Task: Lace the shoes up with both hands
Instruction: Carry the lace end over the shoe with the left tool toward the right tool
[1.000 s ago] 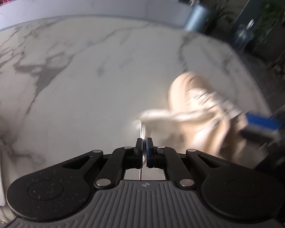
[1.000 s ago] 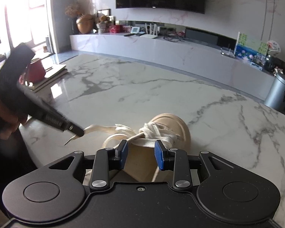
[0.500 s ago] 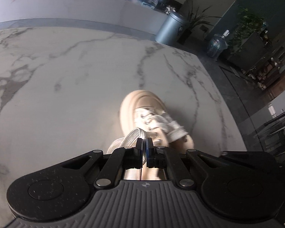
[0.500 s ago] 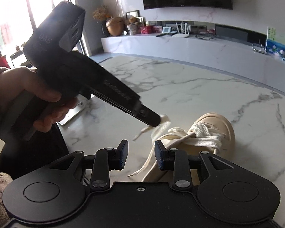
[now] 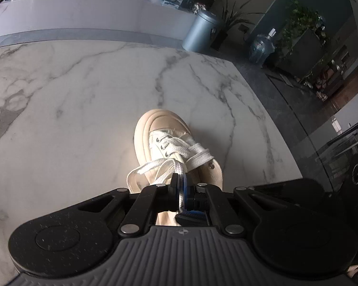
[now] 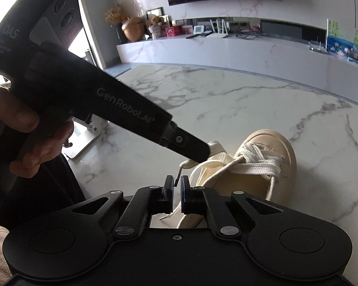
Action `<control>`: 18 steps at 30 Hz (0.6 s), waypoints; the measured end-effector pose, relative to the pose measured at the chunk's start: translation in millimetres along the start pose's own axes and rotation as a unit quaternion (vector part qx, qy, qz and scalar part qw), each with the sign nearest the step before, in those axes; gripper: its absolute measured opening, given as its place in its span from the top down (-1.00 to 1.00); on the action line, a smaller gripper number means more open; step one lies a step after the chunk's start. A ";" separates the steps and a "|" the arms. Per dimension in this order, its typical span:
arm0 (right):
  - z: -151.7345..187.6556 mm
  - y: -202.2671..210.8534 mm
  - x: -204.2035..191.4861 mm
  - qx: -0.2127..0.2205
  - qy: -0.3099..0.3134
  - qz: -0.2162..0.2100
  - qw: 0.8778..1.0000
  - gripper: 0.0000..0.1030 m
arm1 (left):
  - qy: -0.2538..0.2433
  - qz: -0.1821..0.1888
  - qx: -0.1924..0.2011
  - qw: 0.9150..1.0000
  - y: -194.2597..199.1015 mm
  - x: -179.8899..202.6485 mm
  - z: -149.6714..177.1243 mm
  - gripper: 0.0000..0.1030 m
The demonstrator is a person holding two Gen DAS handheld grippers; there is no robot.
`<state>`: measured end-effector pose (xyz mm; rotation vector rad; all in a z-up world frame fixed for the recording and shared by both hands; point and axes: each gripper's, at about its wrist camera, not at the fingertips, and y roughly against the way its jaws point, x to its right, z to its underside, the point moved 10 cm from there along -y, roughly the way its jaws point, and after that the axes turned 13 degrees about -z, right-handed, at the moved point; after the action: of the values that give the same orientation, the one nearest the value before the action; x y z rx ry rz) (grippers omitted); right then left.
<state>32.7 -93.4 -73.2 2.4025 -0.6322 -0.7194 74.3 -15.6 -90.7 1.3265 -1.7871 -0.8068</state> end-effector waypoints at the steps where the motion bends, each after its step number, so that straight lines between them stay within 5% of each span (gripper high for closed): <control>1: -0.1 1.2 0.3 -0.001 0.001 0.001 1.000 0.93 | -0.009 -0.005 0.000 1.000 0.5 -0.9 0.8 0.96; 10: -0.4 10.8 3.5 -0.008 0.006 0.010 1.000 0.98 | -0.099 -0.015 -0.002 0.995 7.1 3.6 8.1 0.93; 13: 12.4 7.8 0.7 -0.010 0.012 0.008 1.000 0.98 | -0.137 -0.009 0.002 0.991 12.6 4.7 10.6 0.42; 16: 13.1 12.5 4.3 -0.017 0.024 0.012 1.000 0.98 | -0.224 -0.021 0.020 0.974 18.8 12.0 15.1 0.30; 18: 14.2 15.1 6.7 -0.024 0.031 0.009 0.999 0.98 | -0.298 -0.031 0.033 0.953 18.5 21.3 21.8 0.30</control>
<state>24.9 -113.5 -76.3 2.3629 -0.6046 -0.6430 42.9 -30.2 -82.3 1.2663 -2.2555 -1.2942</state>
